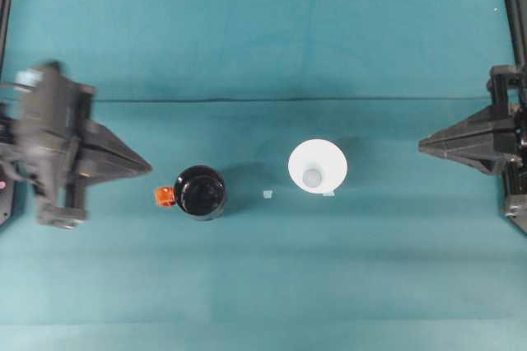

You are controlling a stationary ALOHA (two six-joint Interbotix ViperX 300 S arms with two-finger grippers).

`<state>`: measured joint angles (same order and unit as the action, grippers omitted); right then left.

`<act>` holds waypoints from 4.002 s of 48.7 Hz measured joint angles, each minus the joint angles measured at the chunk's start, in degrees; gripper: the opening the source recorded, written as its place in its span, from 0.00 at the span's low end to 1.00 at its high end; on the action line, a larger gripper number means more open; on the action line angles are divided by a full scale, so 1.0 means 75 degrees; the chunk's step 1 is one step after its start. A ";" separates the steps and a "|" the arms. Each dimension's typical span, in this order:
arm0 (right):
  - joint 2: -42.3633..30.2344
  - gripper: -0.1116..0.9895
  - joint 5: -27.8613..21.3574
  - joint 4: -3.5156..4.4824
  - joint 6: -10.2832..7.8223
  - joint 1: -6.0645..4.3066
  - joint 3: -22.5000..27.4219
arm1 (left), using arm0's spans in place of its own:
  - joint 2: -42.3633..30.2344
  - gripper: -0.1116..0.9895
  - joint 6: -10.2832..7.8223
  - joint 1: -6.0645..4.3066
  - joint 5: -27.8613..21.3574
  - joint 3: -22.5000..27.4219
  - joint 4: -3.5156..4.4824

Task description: Put the paper cup into the moved red handle cup holder.

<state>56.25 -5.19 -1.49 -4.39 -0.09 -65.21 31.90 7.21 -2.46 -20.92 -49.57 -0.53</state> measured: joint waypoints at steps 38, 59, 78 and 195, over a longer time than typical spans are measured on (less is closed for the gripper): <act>0.0047 0.02 -0.0199 -0.0012 -0.0023 -0.0012 0.0000 | -0.1863 0.12 0.0926 -0.0023 -0.1969 0.0879 -0.0012; 0.0047 0.02 -0.0199 0.0000 -0.0023 -0.0047 0.0000 | -0.2285 0.57 0.1055 -0.0152 -0.1957 0.0891 -0.0012; 0.0059 0.02 -0.0598 -0.0012 -0.0258 -0.0047 0.0000 | -0.2930 0.99 0.1055 -0.0164 -0.2004 0.0973 -0.0012; 0.0129 0.02 -0.0738 -0.0012 -0.0270 -0.0047 -0.0035 | -0.4090 0.35 -0.0258 -0.0094 -0.1875 0.2871 -0.0082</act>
<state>57.22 -10.72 -1.58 -6.42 -0.44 -65.48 1.23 5.27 -3.16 -34.98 -28.04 -1.14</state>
